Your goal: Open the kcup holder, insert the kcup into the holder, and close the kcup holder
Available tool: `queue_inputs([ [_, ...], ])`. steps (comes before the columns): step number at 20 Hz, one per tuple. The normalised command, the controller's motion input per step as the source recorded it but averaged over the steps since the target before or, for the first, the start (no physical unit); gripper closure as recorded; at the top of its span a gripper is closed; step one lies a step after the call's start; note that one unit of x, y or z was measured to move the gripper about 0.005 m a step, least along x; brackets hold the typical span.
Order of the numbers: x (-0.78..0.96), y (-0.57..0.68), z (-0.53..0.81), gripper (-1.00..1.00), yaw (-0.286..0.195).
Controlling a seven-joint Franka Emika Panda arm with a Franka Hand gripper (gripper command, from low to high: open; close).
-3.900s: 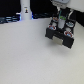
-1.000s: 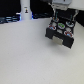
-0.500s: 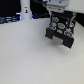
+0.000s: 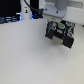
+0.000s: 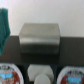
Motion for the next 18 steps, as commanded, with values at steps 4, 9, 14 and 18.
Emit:
queue_inputs([
  [4,0.48,0.21,-0.09,-1.0,0.162],
  [9,0.22,0.15,-0.13,-1.0,0.238],
  [14,0.04,0.09,-0.18,-1.0,0.258],
  [18,-0.15,0.21,-0.13,-1.0,0.207],
])
